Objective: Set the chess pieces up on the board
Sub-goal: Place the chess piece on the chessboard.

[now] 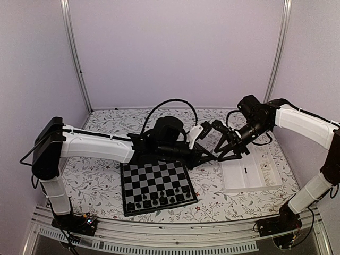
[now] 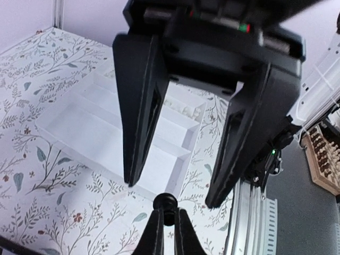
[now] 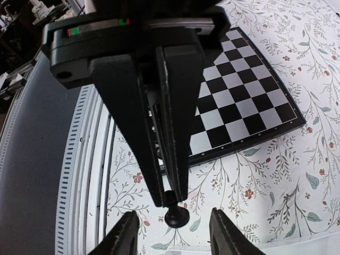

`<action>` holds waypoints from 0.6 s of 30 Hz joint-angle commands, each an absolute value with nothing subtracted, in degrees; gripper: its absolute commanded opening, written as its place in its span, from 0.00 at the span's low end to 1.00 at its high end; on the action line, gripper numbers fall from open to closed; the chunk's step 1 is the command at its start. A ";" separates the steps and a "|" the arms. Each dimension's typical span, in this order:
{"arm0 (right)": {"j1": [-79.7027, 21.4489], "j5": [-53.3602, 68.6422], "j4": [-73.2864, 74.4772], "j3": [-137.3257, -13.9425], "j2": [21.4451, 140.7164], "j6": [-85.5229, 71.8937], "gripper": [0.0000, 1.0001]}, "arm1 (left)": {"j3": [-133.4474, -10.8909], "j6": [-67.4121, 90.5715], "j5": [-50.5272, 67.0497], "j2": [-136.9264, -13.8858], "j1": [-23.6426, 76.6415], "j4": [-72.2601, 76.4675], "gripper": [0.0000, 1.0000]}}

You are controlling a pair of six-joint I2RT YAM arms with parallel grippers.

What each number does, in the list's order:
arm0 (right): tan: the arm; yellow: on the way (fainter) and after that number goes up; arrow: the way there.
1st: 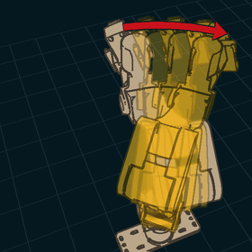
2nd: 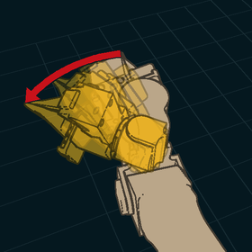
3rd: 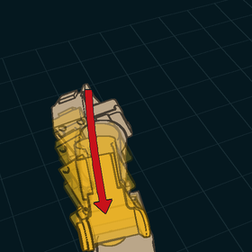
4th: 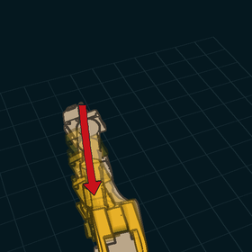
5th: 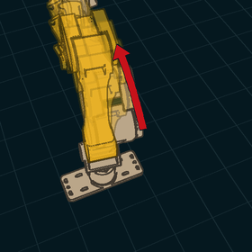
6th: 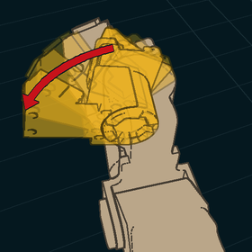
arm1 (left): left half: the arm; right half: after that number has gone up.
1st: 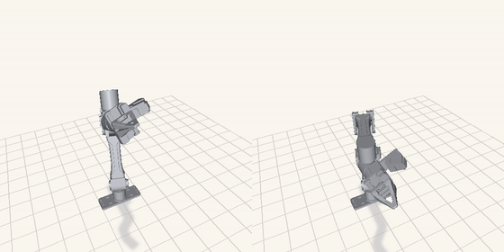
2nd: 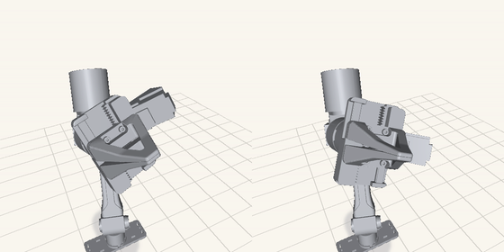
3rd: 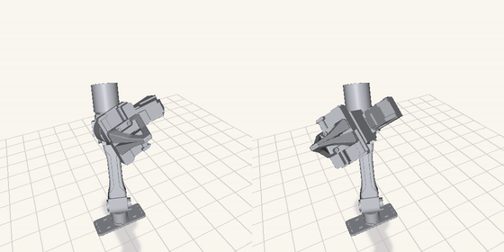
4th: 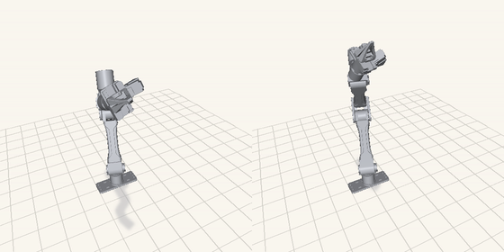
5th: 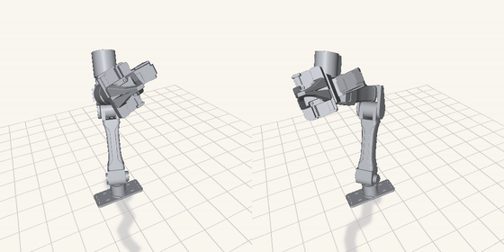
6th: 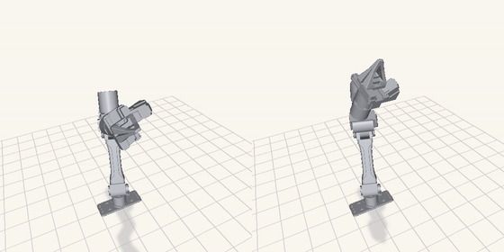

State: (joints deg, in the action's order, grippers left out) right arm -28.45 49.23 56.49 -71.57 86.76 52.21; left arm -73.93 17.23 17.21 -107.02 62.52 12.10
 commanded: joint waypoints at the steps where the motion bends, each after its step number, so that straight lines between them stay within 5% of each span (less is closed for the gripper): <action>1: -27.96 50.03 54.22 -71.54 83.76 51.52 0.53 | -71.03 13.98 12.54 -102.43 62.76 1.08 0.05; 18: -24.08 49.99 41.59 -62.67 82.90 46.56 0.61 | -47.06 28.87 -2.16 -74.12 63.98 -29.69 0.06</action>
State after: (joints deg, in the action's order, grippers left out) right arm -24.29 49.91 45.56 -64.07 81.60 48.36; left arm -49.32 22.81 3.29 -79.09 63.07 -21.45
